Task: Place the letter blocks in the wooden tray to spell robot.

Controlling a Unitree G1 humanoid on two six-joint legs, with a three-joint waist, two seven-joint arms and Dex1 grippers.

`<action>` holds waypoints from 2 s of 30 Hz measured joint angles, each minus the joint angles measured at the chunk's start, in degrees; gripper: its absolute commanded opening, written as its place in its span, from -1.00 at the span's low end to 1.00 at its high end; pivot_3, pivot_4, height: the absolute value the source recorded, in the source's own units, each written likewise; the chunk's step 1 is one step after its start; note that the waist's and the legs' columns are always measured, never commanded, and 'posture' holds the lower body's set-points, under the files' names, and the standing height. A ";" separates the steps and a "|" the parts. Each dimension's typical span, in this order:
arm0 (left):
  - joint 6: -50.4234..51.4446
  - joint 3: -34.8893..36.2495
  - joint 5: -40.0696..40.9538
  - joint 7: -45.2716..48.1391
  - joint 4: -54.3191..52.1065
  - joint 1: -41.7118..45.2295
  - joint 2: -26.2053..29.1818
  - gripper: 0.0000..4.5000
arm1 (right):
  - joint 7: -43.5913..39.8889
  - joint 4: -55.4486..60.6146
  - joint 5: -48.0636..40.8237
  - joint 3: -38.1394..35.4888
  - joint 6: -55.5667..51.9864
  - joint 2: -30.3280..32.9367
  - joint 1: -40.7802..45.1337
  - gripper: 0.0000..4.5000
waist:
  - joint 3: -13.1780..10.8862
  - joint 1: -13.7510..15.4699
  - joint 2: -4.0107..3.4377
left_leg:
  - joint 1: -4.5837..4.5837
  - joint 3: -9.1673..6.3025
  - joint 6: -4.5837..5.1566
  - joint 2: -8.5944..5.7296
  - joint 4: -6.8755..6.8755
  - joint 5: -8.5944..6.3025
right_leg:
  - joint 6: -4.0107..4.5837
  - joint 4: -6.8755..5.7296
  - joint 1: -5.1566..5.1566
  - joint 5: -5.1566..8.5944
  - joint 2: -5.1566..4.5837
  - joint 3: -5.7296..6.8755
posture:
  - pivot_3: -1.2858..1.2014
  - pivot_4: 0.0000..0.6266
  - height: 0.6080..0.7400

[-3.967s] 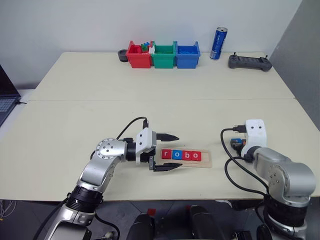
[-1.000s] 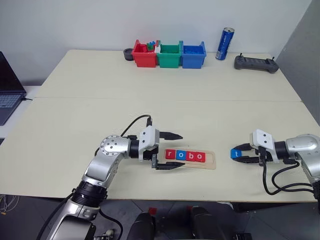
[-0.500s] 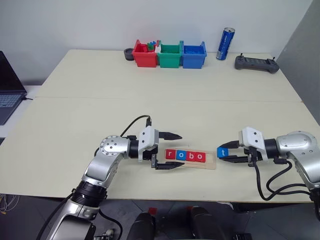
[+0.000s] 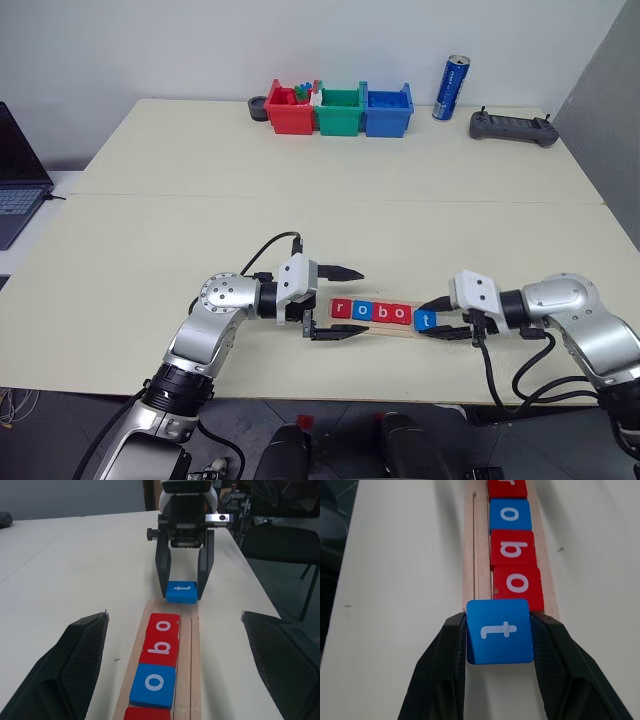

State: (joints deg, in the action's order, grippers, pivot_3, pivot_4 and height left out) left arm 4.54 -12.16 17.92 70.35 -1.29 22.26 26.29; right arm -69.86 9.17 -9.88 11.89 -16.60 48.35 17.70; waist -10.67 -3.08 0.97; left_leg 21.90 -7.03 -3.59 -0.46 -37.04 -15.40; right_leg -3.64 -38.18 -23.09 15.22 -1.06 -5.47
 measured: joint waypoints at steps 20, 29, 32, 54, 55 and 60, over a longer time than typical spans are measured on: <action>0.43 0.00 0.01 -1.07 -1.56 -1.34 0.59 1.00 | -0.61 -5.61 3.05 1.93 2.14 -1.76 3.63 -0.19 | 0.00 0.00 0.00 | 0.00 -0.01 0.00 0.00 0.00 0.00 | 0.00 -0.01 -0.01 0.00 0.00 0.01 | 0.03 -0.52 1.00; 0.49 0.00 0.01 -1.09 -1.76 -1.33 0.59 1.00 | -1.36 -5.53 1.43 1.82 -1.77 -1.89 4.38 0.99 | 0.00 0.00 0.00 | 0.00 -0.01 0.00 0.00 0.00 0.00 | 0.01 -0.02 -0.01 0.00 0.00 0.01 | 0.03 -0.52 1.00; 0.49 0.00 0.01 -1.09 -1.76 -1.32 0.57 1.00 | -1.29 -5.53 0.29 0.93 -3.17 -1.85 4.72 0.99 | 0.00 0.00 0.00 | 0.00 -0.01 0.00 0.00 0.00 0.00 | 0.01 -0.02 -0.01 0.00 0.00 0.01 | 0.03 -0.52 1.00; 0.52 -0.03 -0.01 -0.98 -1.55 -0.22 0.43 1.00 | -1.30 -6.52 -0.46 -3.78 0.95 2.36 -0.96 -0.98 | 0.00 0.09 0.00 | -0.01 0.01 0.00 0.00 -0.01 0.00 | 0.00 -0.05 -0.01 0.00 0.00 0.00 | 0.03 -0.52 1.00; 0.52 -0.03 0.00 -0.98 -1.55 -0.25 0.45 1.00 | -1.30 -6.42 -0.46 -3.78 0.94 2.22 -0.98 -0.98 | 0.00 0.09 0.00 | -0.01 0.01 0.00 0.00 -0.01 0.00 | 0.00 -0.05 -0.01 0.00 0.00 0.00 | 0.03 -0.52 1.00; 0.62 -0.03 0.00 -1.00 -1.55 -0.30 0.48 1.00 | -1.29 -5.46 -0.47 -3.76 0.83 1.60 -0.97 -0.98 | 0.00 0.09 0.00 | -0.01 0.00 0.00 0.00 -0.01 0.00 | 0.01 -0.06 -0.01 0.00 0.00 0.00 | 0.03 -0.52 1.00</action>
State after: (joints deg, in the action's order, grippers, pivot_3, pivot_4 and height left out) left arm 5.16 -12.19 17.91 69.35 -2.84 21.96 26.77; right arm -71.16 3.71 -10.35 8.12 -15.76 49.95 16.73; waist -10.67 -2.98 0.97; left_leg 21.89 -7.03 -3.59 -0.46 -37.05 -15.40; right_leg -3.64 -38.24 -23.10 15.21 -1.06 -5.47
